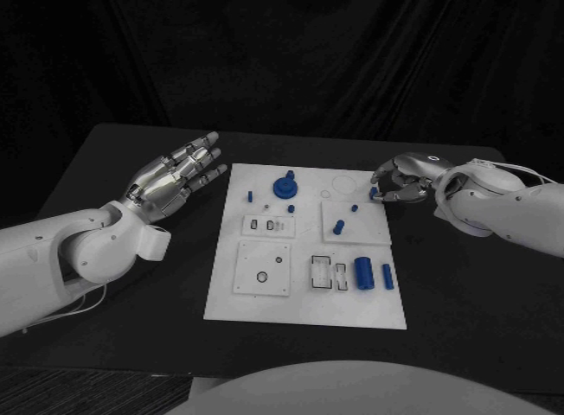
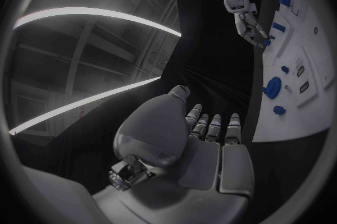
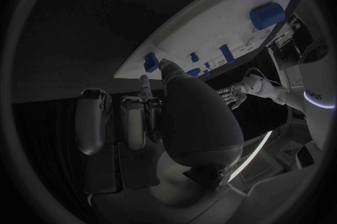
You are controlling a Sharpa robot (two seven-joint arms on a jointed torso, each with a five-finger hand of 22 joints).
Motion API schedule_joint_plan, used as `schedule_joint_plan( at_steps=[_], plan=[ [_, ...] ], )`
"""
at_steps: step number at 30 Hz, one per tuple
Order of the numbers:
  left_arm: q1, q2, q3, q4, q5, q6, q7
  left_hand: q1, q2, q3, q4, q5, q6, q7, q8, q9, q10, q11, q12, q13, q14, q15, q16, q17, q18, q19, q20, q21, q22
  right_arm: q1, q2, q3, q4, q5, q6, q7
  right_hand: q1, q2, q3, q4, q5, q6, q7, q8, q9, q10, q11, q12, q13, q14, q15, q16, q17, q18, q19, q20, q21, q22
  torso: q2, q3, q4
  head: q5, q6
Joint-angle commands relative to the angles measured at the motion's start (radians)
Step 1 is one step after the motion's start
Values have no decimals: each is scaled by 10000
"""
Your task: Assemble the parts on the task board
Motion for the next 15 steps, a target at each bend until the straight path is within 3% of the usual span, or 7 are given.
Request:
schedule_joint_plan(
  at_steps=[1,7,15],
  plan=[
    [-14,8,9,25,1,143,84,13,50,52,12,44,-5,-5,54,8,-2,76,-35,-11,-22,72,-67,-12,100,8,56,-35,-17,-32,10,3,-17,-74,72,-222,119,13,18,-67,47,40,17,97,54,1064,53,25,2634,1040,81,-57,2528,67,334,86,-63,2122,3,-1,11,-18,-6],
    [-16,16,9,15,1,178,54,13,50,52,12,44,-5,-5,54,8,-2,76,-35,-11,-22,72,-67,-12,100,8,56,-35,-17,-38,31,3,-26,-87,37,-284,148,20,-7,-94,-21,40,24,350,257,1064,61,25,2634,1041,86,-56,2530,69,333,90,-79,2119,1,4,4,-22,-22],
    [-22,20,9,3,1,231,20,12,49,64,9,43,-7,-5,53,8,-2,77,-35,-11,-22,77,-67,-12,99,8,59,-35,-17,-51,87,3,-74,-116,-37,-349,211,26,-87,-112,-451,-160,13,1079,837,1064,54,25,2634,1036,82,-72,2510,72,335,87,-108,2118,3,2,2,-27,-42]
  ],
)
